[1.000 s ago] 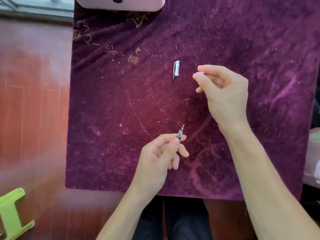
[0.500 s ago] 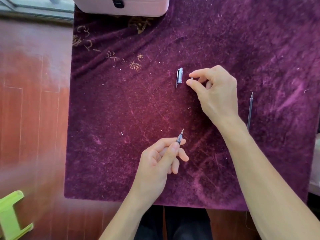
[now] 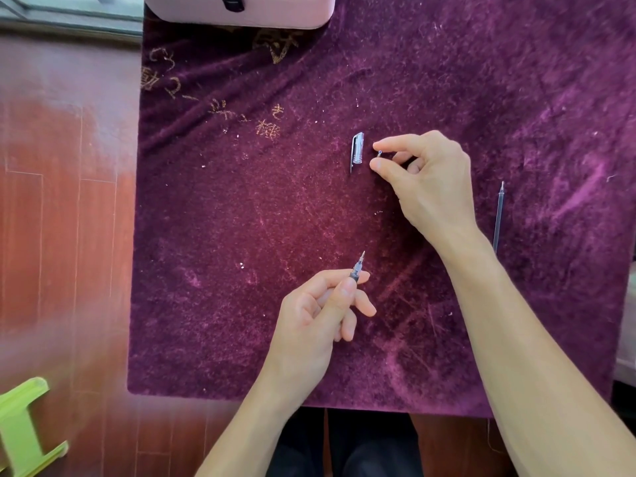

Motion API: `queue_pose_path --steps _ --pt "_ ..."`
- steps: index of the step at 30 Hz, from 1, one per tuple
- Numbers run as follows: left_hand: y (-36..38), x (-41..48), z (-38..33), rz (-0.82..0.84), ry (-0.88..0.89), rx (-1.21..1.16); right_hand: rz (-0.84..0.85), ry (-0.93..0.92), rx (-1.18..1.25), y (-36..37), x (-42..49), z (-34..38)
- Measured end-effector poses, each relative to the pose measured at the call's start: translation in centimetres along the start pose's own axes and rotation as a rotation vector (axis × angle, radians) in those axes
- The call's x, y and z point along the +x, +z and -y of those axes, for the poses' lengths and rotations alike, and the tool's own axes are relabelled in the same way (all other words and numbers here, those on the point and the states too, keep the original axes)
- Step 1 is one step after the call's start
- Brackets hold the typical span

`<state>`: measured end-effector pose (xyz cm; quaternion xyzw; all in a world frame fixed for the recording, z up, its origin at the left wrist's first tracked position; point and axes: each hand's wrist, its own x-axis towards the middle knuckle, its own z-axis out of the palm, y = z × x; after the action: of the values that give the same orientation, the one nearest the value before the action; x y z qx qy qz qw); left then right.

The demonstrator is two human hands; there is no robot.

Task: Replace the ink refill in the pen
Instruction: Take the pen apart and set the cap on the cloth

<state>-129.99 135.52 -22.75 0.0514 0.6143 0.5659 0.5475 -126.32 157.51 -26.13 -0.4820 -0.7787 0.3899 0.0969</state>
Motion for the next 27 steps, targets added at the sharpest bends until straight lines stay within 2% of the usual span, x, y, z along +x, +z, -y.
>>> queue_pose_path --steps 27 --pt "0.45 -0.41 0.88 -0.012 -0.003 0.008 -0.014 0.011 0.000 -0.18 -0.39 -0.25"
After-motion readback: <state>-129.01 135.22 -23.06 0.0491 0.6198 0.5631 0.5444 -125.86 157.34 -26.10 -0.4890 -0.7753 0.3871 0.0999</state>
